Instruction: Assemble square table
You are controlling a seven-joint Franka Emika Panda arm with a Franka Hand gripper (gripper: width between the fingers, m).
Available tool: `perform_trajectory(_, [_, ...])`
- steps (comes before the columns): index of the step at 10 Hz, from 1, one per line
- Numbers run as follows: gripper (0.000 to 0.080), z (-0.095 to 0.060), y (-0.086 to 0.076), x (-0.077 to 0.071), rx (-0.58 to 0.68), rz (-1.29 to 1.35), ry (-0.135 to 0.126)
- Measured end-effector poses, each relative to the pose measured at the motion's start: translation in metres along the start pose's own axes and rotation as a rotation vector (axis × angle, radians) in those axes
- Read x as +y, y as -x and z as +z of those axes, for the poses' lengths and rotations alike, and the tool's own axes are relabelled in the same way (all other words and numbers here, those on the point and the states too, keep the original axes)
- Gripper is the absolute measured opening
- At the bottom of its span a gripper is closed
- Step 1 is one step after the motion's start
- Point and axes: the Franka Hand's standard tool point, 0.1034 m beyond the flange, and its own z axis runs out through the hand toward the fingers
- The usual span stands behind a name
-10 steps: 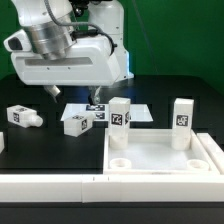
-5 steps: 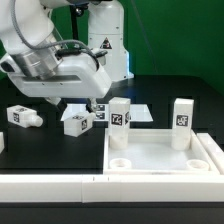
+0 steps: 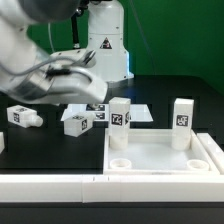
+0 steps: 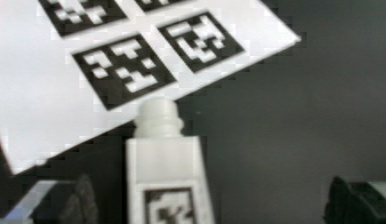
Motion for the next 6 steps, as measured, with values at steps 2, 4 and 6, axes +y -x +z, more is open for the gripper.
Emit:
perform_trajectory(2, [0.0648,-0.009,-0.012,-0.003,0.018,0.006,-0.008])
perform_trajectory(4, [0.0648,-0.006,-0.012,-0.003,0.014,-0.006,-0.006])
perform_trajectory(6, [0.0648,0.01,-0.015,0.005,-0.079,0.01,-0.007])
